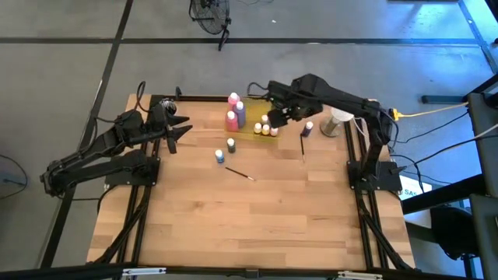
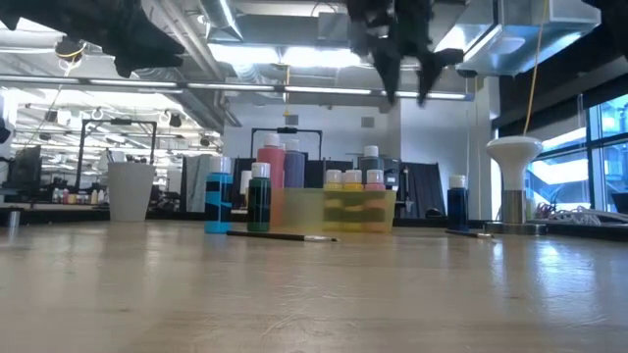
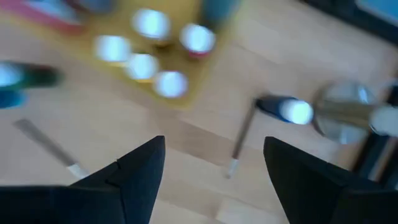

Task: Pick & Place Paint Supplies
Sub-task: Put the small blue paint bottle into the yellow bin

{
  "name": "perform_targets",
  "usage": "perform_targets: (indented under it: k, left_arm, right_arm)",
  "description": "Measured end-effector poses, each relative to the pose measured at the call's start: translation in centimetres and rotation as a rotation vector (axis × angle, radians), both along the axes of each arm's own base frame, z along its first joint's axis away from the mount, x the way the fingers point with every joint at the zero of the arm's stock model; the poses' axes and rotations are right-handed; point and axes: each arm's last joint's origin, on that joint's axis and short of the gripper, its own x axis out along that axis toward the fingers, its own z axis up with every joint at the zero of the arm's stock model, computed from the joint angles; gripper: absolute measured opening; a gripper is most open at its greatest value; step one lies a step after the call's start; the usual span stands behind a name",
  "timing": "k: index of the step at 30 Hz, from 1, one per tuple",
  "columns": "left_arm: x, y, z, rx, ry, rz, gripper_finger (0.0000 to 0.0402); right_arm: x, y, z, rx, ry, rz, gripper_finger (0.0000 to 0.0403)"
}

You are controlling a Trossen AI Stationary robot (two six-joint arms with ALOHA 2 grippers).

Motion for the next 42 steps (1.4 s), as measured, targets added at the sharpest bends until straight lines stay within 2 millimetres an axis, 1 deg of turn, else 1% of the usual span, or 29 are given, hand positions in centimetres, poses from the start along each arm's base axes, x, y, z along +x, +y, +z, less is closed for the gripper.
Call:
perform_targets:
  k: [3, 5, 8, 12, 14, 18, 21, 25, 33, 38, 42]
  left_arm:
    - [0.0, 0.0, -0.2, -0.011, 0.02, 0.0, 0.0162]
    - [-0.1, 0.0, -0.4, -0.02, 0.038, 0.0, 0.0162]
    - [-0.1, -0.1, -0.7, -0.035, 0.065, 0.001, 0.0162]
    - [-0.2, -0.1, -0.8, -0.041, 0.077, 0.001, 0.0162]
    - [-0.2, -0.1, -0.9, -0.043, 0.081, 0.001, 0.0162]
    - [-0.2, -0.1, -1.0, -0.029, 0.102, -0.004, 0.0162]
    - [-0.2, -0.1, -1.0, -0.027, 0.102, -0.004, 0.0162]
    - [-0.2, -0.1, -1.0, -0.026, 0.102, -0.004, 0.0162]
    - [-0.2, -0.1, -1.0, -0.009, 0.117, -0.008, 0.0162]
    - [-0.2, -0.1, -1.1, -0.009, 0.125, -0.009, 0.0162]
    - [-0.2, -0.1, -1.1, -0.009, 0.125, -0.009, 0.0162]
  right_arm:
    - [-1.5, -2.0, -2.6, 0.067, 0.097, -0.063, 0.0275]
    - [-2.6, -2.9, -4.1, 0.108, 0.166, -0.078, 0.0275]
    - [-3.6, -4.0, -6.4, 0.151, 0.249, -0.071, 0.0275]
    - [-4.6, -4.9, -8.3, 0.191, 0.301, -0.058, 0.0275]
    - [-5.3, -5.4, -9.3, 0.207, 0.339, -0.081, 0.0275]
    - [-6.1, -6.3, -10.8, 0.21, 0.358, -0.088, 0.0275]
    - [-6.0, -7.0, -11.7, 0.178, 0.311, -0.078, 0.0275]
    - [-6.1, -7.9, -12.4, 0.165, 0.267, -0.093, 0.0275]
    - [-6.7, -8.2, -13.6, 0.18, 0.265, -0.113, 0.0273]
    - [-6.9, -8.2, -14.7, 0.197, 0.256, -0.113, 0.0253]
    - [-6.8, -8.4, -15.0, 0.186, 0.238, -0.101, 0.0226]
